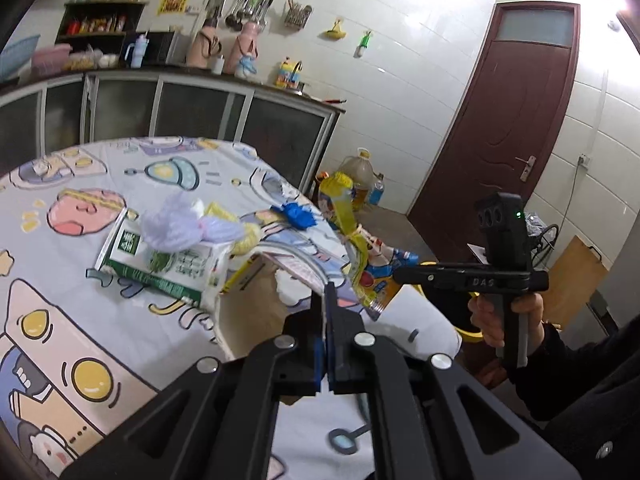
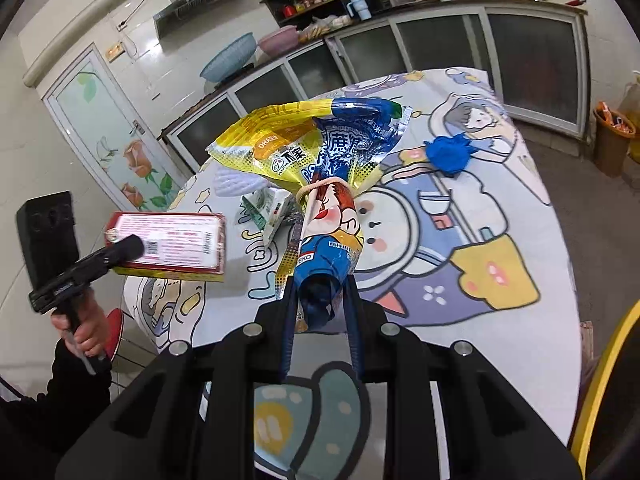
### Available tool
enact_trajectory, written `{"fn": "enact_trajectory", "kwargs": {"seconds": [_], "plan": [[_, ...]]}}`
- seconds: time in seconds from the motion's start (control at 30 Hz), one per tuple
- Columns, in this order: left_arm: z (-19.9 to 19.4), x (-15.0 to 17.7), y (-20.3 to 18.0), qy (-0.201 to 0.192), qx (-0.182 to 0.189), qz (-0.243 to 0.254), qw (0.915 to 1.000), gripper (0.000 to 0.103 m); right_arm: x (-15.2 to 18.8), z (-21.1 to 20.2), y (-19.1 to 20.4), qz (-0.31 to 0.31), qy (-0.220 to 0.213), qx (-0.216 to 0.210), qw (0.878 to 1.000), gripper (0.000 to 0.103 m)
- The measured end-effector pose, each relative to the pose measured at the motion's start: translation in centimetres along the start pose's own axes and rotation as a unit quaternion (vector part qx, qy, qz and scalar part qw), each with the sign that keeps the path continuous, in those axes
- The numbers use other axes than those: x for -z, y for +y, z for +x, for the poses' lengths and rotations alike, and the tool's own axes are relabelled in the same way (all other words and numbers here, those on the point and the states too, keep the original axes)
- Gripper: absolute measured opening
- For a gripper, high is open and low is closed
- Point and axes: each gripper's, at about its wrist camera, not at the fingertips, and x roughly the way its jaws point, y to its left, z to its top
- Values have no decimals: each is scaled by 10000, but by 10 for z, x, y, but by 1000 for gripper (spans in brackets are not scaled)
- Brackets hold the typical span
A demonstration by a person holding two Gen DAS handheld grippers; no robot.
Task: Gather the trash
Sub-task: 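Grasp the yellow snack bag with the right tool while the left tool grasps a small wrapper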
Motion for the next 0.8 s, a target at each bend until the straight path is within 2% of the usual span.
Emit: {"fn": "enact_trajectory", "kwargs": {"seconds": [0.27, 0.47, 0.67, 0.8], "plan": [[12, -9, -46, -186, -164, 30, 9997, 1, 8, -35, -24, 271, -274, 208, 9990, 22], [31, -20, -79, -316, -579, 31, 9978, 1, 17, -62, -51, 508, -486, 457, 9965, 22], [54, -34, -119, -375, -553, 280, 9974, 1, 28, -88, -83, 796, -669, 702, 9921, 22], [75, -42, -151, -309, -355, 524, 9975, 1, 36, -108, -106, 997, -830, 887, 9876, 22]]}}
